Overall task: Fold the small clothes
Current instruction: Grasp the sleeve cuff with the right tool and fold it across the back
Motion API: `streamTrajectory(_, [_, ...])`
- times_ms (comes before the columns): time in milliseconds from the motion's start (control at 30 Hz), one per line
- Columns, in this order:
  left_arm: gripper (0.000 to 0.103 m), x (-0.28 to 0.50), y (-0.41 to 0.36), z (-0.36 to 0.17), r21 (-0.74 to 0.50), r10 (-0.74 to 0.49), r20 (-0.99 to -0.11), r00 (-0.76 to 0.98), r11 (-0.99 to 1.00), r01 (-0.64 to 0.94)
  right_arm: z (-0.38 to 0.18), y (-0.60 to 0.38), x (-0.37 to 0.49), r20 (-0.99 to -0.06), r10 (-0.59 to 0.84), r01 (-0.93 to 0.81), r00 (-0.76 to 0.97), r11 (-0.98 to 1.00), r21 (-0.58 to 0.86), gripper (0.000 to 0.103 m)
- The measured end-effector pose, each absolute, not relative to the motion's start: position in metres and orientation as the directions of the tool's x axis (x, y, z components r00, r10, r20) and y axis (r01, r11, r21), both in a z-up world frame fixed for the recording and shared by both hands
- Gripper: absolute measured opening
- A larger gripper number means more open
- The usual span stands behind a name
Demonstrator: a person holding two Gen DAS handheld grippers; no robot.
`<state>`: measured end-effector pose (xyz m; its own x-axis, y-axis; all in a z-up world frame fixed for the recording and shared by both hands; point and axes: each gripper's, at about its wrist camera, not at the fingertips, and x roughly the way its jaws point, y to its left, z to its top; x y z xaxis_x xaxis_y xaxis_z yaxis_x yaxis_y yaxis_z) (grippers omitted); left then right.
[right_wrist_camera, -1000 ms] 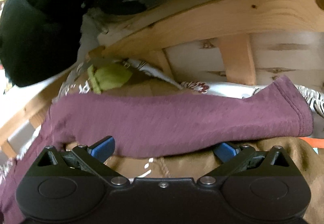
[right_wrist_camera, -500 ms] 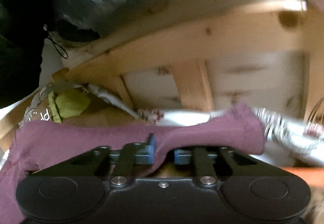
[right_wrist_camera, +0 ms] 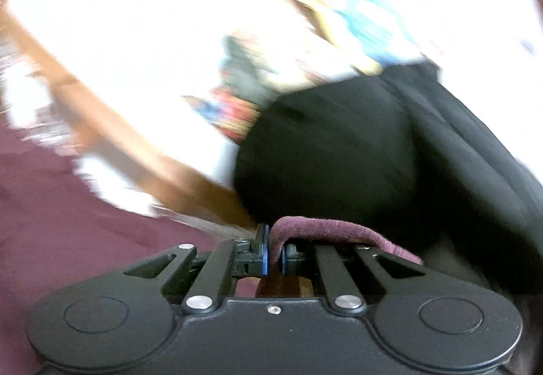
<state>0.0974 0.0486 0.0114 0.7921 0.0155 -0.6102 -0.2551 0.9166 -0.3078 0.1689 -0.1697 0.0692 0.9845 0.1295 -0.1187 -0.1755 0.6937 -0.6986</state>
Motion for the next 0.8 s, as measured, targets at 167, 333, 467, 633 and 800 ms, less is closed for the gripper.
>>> streamTrajectory(167, [0.102,0.086,0.061,0.02,-0.297,0.093,-0.554,0.827,0.906,-0.301,0.035,-0.124,0.139,-0.235,0.294,-0.357,0.926,0.489,-0.796,0.006])
streamTrajectory(333, [0.102,0.088,0.062,0.02,-0.287,0.091,-0.562,0.822,0.911,-0.297,-0.012,-0.105,0.102,-0.447,0.343,-0.511,0.826,0.122,-0.851,0.006])
streamTrajectory(467, [0.102,0.088,0.059,0.018,-0.279,0.087,-0.57,0.817,0.915,-0.292,-0.037,-0.11,0.078,-0.515,0.332,-0.526,0.79,-0.065,-0.848,0.007])
streamTrajectory(633, [0.102,0.089,0.055,0.017,-0.267,0.091,-0.574,0.814,0.918,-0.292,-0.023,-0.12,0.074,-0.563,0.34,-0.608,0.753,0.03,-0.794,0.041])
streamTrajectory(800, [0.102,0.091,0.051,0.016,-0.251,0.095,-0.582,0.808,0.924,-0.289,0.01,-0.137,0.086,-0.67,0.389,-0.769,0.632,0.425,-0.478,0.058])
